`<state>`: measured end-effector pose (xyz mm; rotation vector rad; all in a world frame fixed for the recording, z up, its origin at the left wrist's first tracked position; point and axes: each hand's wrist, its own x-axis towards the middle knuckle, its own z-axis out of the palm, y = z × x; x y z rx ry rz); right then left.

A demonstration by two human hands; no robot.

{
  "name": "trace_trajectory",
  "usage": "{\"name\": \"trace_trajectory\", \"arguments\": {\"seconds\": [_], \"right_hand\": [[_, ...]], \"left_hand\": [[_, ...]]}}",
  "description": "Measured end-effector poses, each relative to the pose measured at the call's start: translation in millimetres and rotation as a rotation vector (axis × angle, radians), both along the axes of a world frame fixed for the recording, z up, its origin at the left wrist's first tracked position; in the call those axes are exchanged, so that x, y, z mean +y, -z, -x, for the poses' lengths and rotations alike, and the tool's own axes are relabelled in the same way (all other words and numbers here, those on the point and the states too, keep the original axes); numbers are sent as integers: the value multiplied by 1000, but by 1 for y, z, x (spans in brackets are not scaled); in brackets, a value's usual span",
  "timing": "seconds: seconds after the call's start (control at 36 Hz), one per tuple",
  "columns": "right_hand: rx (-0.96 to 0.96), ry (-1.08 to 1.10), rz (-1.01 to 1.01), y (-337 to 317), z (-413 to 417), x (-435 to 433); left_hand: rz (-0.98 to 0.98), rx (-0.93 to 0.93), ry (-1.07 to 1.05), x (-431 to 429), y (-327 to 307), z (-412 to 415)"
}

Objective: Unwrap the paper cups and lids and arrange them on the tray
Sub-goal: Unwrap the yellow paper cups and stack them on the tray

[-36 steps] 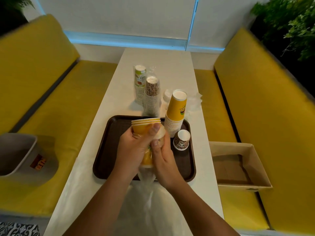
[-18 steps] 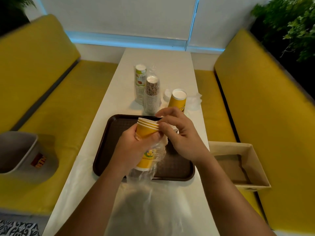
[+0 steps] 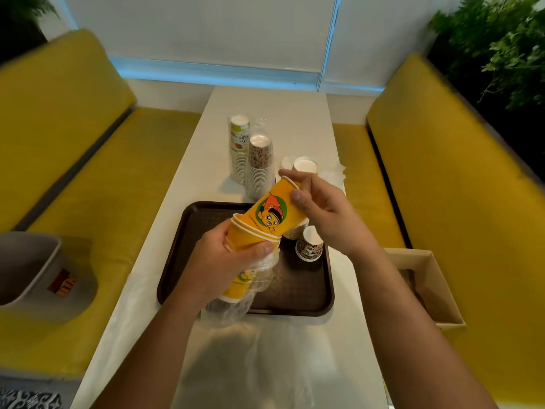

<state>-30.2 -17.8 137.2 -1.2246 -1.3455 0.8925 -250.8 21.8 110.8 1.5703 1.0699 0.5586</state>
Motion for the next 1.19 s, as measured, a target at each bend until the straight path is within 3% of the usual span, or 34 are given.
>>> {"name": "trace_trajectory", "arguments": {"seconds": [0.08,0.14,0.33,0.44,0.5,0.61,0.72,0.83,1.06,1.19], "right_hand": [[188,-36,82,5,-11,4],[218,-59,120,4,-17,6],[-134,-201,305,0,-23,8],[-151,-217,307,-1,-15,14],[-91,-150,222,-5,-12,18],[-29,211,-29,-15,-10,29],[-208,510,-174,-10,-22,49],[-399,631,-117,15,-35,65],[-564,520,195,71,-43,71],[-717,633,164,59,-32,62]], "left_hand": [[12,-14,-26,2,1,3],[30,-38,-63,3,2,4],[117,-170,-223,8,-3,5],[109,-177,-254,13,-1,5],[104,-191,-269,14,1,6],[93,-175,-285,14,2,6],[80,-149,-285,14,4,7],[78,-120,-281,14,6,6],[85,-94,-226,12,7,4],[90,-76,-175,11,6,1]]}}
